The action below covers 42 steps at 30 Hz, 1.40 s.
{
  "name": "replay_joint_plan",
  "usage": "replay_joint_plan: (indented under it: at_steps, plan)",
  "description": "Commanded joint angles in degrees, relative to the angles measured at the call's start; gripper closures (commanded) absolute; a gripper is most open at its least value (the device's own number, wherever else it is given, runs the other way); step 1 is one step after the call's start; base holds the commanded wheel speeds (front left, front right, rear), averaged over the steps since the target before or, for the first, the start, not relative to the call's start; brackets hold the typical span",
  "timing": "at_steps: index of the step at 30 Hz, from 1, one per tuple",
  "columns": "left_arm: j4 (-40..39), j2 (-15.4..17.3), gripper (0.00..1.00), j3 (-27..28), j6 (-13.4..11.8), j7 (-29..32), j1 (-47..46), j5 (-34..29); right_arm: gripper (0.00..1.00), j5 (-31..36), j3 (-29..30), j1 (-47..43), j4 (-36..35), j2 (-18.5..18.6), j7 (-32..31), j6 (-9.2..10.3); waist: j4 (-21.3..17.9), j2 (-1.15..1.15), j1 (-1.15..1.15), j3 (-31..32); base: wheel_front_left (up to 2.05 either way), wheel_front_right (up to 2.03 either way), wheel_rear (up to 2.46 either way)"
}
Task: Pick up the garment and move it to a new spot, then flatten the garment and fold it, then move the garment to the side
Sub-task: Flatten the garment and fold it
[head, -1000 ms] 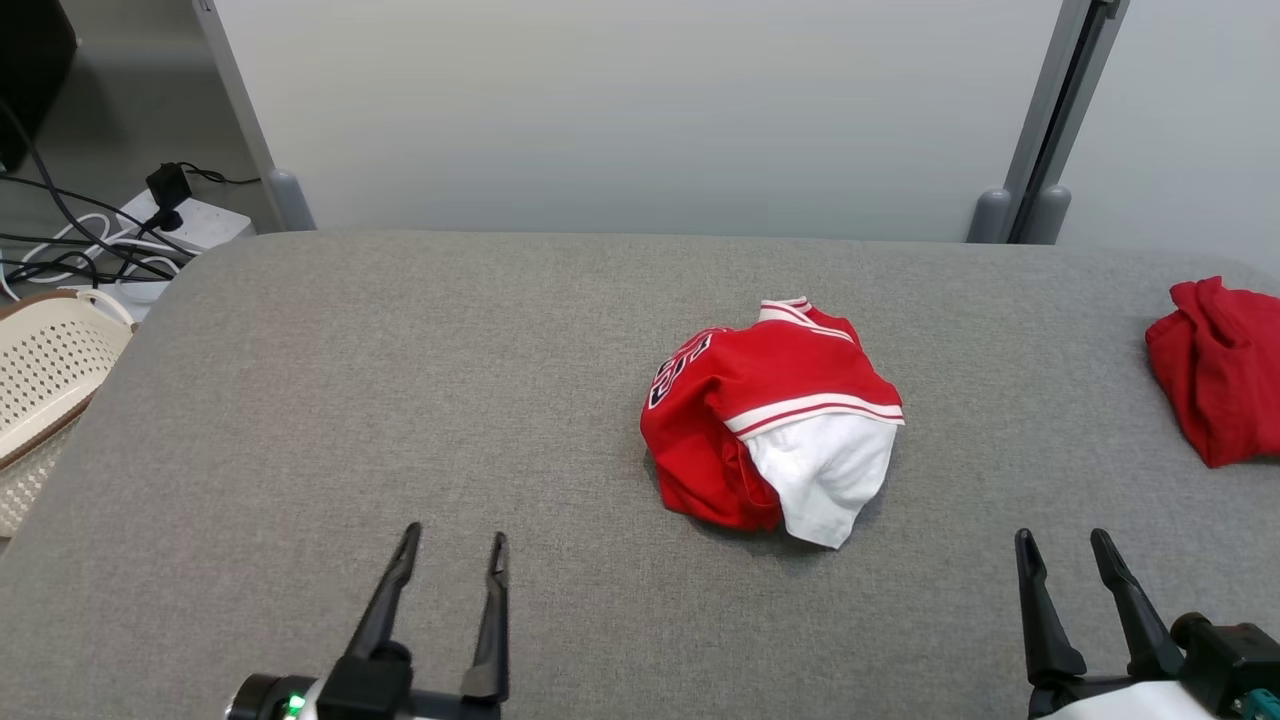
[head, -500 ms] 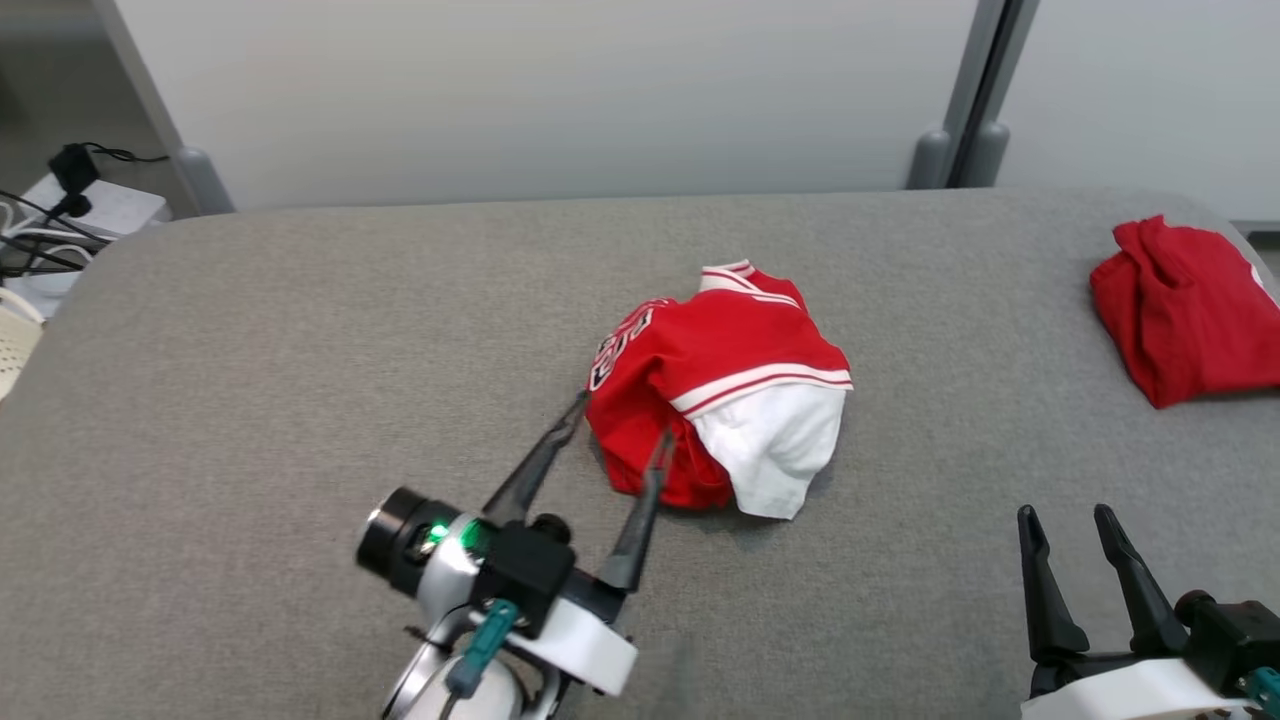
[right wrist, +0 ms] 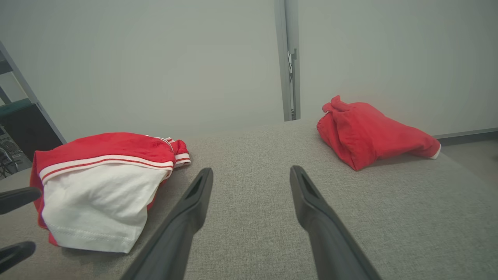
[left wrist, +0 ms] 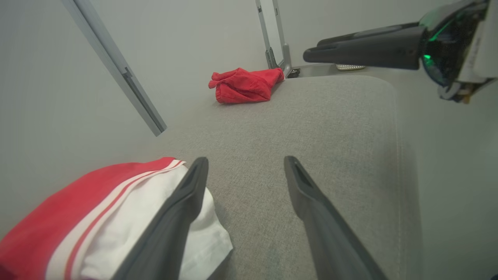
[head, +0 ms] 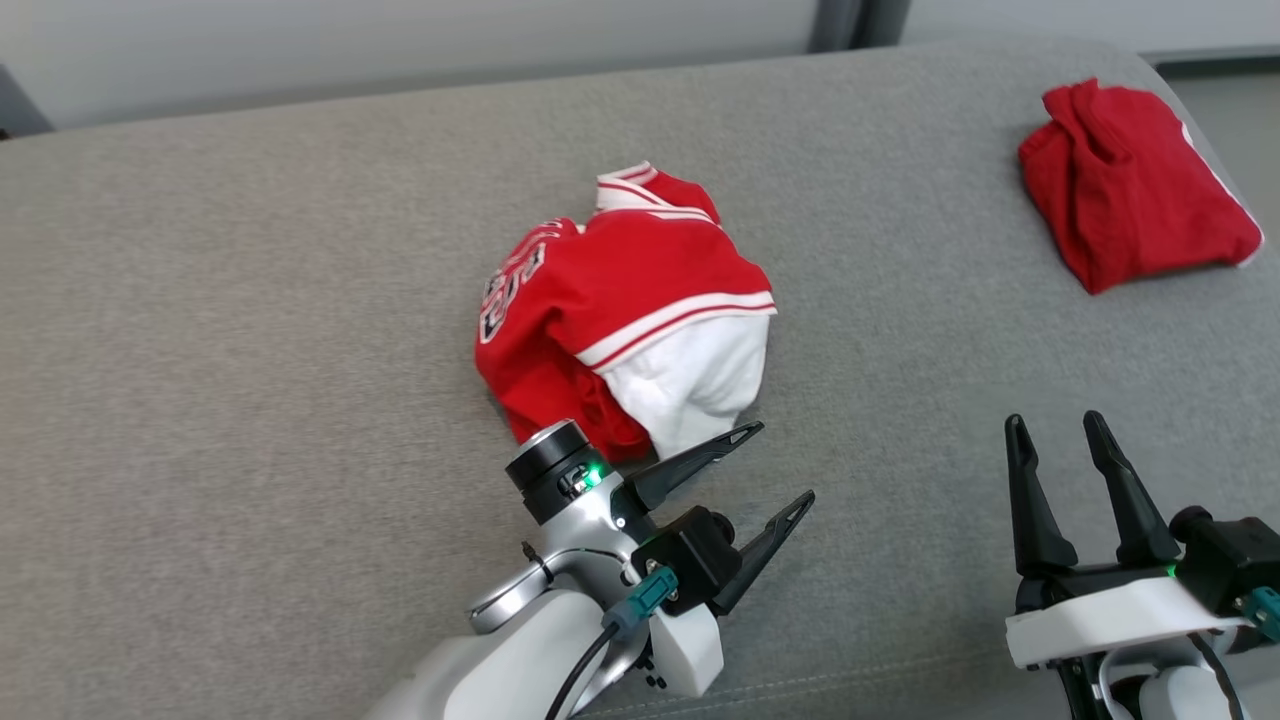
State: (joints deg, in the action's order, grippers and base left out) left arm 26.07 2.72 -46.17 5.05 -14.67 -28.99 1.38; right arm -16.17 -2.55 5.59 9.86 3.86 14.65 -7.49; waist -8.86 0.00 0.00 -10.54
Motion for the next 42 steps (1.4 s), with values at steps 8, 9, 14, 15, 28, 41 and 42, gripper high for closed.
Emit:
replay_joint_plan:
  at_steps: [8, 9, 14, 15, 28, 41, 42]
  plan:
    - [13.44, 0.16, 0.0, -2.37, -4.66, -0.33, -10.55, -4.88, 0.0, -0.73, -2.12, 3.91, -1.84, 0.17, 0.35, 0.0, -5.61, 0.0, 0.0, -6.03, 0.0, 0.0, 0.0]
    - [15.3, 0.16, 0.0, -2.42, -5.47, -0.33, -11.36, -4.89, 0.0, -0.81, -2.27, 4.16, -1.9, 0.11, 0.35, 0.0, -5.92, 0.0, 0.0, -6.42, 0.0, 0.0, 0.0]
    - [21.33, 0.16, 0.0, -3.2, -6.85, -0.33, -13.55, -3.12, 0.0, -1.08, -2.21, 4.87, -2.06, -0.06, 0.35, 0.0, -6.55, 0.0, 0.0, -7.43, 0.0, 0.0, 0.0]
    - [22.34, 0.16, 0.0, -3.65, -6.91, -0.33, -13.89, -2.56, 0.0, -1.1, -2.17, 4.94, -2.11, -0.09, 0.35, 0.0, -6.6, 0.0, 0.0, -7.57, 0.0, 0.0, 0.0]
    - [26.56, 0.16, 1.0, -9.3, -9.14, -0.23, -15.79, 6.74, 0.0, -1.26, -3.1, 6.05, -2.18, 0.15, 0.35, 0.0, -6.79, 0.0, 0.0, -7.07, 0.0, 0.0, 0.0]
    - [12.09, 0.16, 1.0, -5.32, -11.08, -0.31, -15.65, 18.09, 0.0, -2.12, -2.99, 4.89, -2.2, 0.51, 0.35, 0.0, -4.35, 0.0, 0.0, -4.75, 0.0, 0.0, 0.0]
    - [8.02, 0.16, 1.0, -3.21, -11.17, -0.31, -15.04, 19.74, 0.0, -2.2, -3.06, 4.69, -2.07, 0.52, 0.35, 0.0, -3.71, 0.0, 0.0, -4.44, 0.0, 0.0, 0.0]
